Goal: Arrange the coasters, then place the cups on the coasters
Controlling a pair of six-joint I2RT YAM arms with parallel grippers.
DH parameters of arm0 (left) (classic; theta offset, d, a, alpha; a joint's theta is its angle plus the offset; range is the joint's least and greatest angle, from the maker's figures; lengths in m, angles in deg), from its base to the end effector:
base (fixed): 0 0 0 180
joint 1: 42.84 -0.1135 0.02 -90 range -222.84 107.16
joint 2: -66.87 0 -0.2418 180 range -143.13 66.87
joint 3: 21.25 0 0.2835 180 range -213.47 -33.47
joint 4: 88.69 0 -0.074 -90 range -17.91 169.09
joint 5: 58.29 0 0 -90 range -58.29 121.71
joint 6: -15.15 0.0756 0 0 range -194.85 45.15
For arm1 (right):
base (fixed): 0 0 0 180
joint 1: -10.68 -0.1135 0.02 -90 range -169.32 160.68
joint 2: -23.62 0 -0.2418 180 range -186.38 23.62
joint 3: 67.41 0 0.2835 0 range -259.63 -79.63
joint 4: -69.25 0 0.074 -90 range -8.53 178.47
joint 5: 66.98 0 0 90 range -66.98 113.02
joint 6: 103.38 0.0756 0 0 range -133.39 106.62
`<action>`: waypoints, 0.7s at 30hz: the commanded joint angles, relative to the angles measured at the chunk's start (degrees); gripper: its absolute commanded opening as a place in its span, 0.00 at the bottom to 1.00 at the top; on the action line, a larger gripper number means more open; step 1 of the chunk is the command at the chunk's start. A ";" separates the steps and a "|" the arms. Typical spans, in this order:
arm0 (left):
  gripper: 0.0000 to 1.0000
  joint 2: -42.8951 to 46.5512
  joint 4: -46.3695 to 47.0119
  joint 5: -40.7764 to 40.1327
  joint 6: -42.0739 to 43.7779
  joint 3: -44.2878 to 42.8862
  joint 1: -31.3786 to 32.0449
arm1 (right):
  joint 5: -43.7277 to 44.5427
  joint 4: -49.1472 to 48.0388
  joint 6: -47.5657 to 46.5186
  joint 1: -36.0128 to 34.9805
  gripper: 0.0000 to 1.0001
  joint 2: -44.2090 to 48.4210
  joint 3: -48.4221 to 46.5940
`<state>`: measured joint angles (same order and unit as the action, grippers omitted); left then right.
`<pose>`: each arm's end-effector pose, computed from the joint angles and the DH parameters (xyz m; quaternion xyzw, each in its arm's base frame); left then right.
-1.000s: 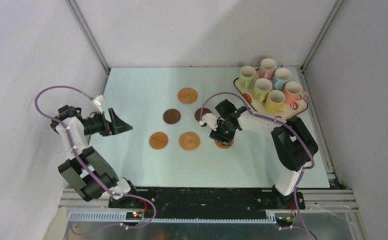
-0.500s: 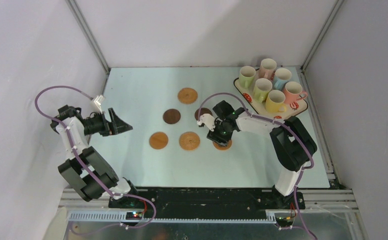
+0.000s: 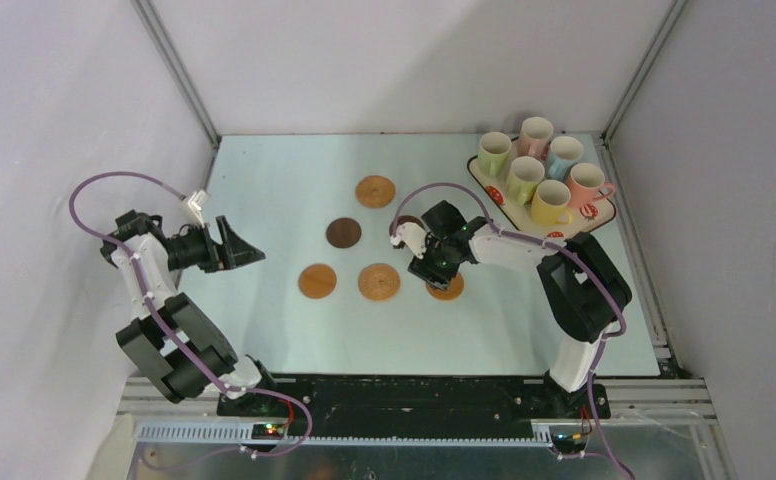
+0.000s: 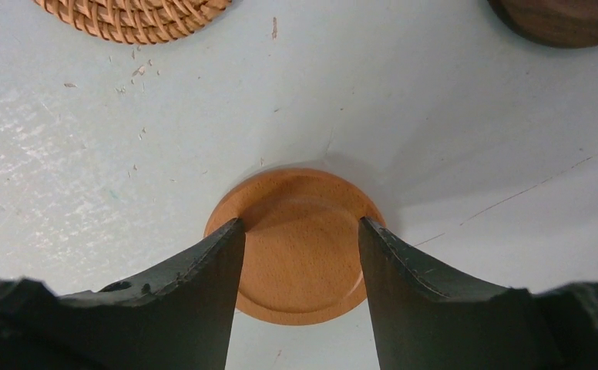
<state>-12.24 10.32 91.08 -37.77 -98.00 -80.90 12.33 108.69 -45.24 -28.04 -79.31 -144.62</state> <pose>0.2532 0.1156 0.2275 0.0213 0.8675 -0.3611 0.3414 0.2969 0.2560 0.0916 -0.5781 0.7821 0.1036 0.2083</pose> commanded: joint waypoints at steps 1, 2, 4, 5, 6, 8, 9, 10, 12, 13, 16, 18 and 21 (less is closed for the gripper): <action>0.98 1.45 -0.58 2.14 1.30 -2.00 -0.78 | 3.14 -1.46 0.86 -0.48 0.61 -3.30 0.08; 0.98 1.48 -0.66 2.08 1.25 -2.00 -0.74 | 3.36 -1.47 0.89 -0.43 0.61 -3.49 -0.03; 0.98 1.54 -0.68 2.13 1.32 -2.00 -0.71 | 3.73 -1.83 1.09 -0.55 0.61 -3.40 -0.13; 0.98 1.58 -0.67 2.14 1.32 -2.00 -0.77 | 3.92 -1.96 1.16 -0.50 0.61 -3.41 -0.16; 0.98 1.59 -0.66 2.10 1.33 -2.00 -0.77 | 4.06 -2.34 1.22 -0.53 0.61 -3.35 -0.18; 0.98 1.59 -0.66 2.15 1.35 -2.00 -0.74 | 4.54 -2.68 1.42 -0.68 0.62 -3.52 -0.42; 0.98 1.53 -0.70 2.15 1.34 -2.00 -0.73 | 4.72 -2.73 1.43 -0.76 0.62 -3.51 -0.54; 0.98 1.51 -0.73 2.13 1.35 -2.00 -0.76 | 4.81 -2.78 1.55 -0.81 0.62 -3.63 -0.76; 0.98 1.55 -0.73 2.10 1.34 -1.98 -0.81 | 5.26 -3.04 1.67 -1.05 0.62 -3.91 -0.94; 0.98 1.53 -0.68 2.14 1.38 -1.99 -0.84 | 5.56 -3.05 1.69 -1.07 0.62 -4.02 -0.98; 0.98 1.66 -0.69 2.21 1.38 -2.00 -0.87 | 6.13 -3.42 1.66 -1.39 0.62 -4.18 -0.93; 0.98 1.56 -0.67 2.16 1.33 -2.04 -0.85 | 6.62 -3.70 1.70 -1.36 0.62 -4.18 -0.95; 0.98 1.59 -0.73 2.28 1.38 -2.01 -0.82 | 7.24 -4.45 1.84 -1.51 0.62 -4.22 -0.99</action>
<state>-12.22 10.29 91.08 -37.77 -98.00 -81.12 16.13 106.70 -43.49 -29.05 -80.39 -145.87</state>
